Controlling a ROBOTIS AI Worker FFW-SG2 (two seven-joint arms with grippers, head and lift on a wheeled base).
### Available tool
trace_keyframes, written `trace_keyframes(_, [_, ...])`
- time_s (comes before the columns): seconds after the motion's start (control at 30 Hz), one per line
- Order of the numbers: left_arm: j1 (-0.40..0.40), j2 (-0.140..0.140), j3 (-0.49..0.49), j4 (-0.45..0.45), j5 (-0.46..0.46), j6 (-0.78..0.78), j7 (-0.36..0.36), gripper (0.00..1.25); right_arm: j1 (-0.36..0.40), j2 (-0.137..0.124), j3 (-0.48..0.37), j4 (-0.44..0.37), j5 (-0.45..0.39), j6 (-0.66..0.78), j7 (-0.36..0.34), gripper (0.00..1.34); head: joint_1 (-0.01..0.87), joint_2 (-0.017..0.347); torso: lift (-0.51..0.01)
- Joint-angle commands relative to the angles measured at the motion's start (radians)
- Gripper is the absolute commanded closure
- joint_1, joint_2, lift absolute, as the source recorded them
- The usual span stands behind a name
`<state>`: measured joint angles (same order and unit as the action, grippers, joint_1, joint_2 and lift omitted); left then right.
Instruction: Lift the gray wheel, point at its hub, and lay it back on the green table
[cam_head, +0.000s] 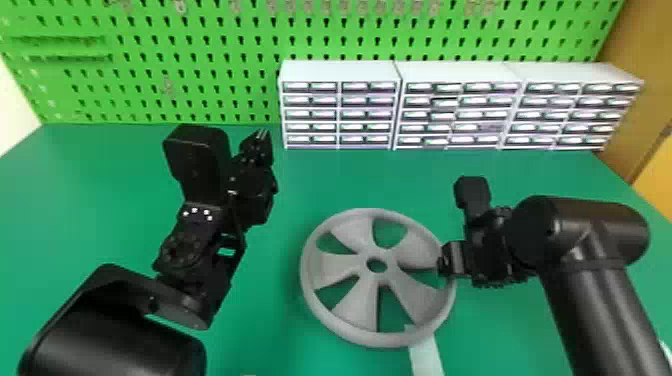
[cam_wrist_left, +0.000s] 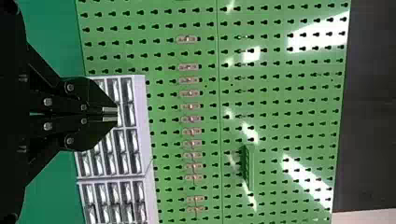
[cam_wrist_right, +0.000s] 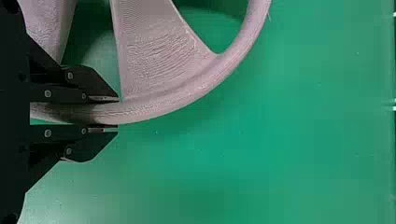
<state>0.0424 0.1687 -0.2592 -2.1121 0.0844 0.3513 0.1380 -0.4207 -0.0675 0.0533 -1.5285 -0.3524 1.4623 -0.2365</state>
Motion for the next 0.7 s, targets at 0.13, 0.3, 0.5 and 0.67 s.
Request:
trace_keyframes(0.13, [0.001, 0.000, -0.002, 0.003, 0.002, -0.002, 0.000, 1.19, -0.001, -0.002, 0.005, 0.014, -0.004, -0.005, 0.000, 1.21, 0.692, 0.048, -0.093])
trace_keyframes(0.3, [0.001, 0.000, 0.000, 0.004, 0.002, -0.002, 0.000, 1.19, 0.000, -0.003, 0.005, 0.017, -0.005, -0.007, 0.000, 1.13, 0.692, 0.048, -0.093])
trace_keyframes(0.5, [0.001, 0.000, 0.000, 0.004, 0.002, -0.003, 0.000, 1.19, 0.000, -0.003, 0.003, 0.025, -0.008, -0.008, 0.000, 1.09, 0.692, 0.048, -0.093])
trace_keyframes(0.67, [0.001, 0.000, 0.000, 0.004, 0.002, -0.006, 0.000, 1.19, 0.002, -0.003, 0.008, 0.034, -0.010, -0.011, 0.000, 1.09, 0.692, 0.048, -0.093])
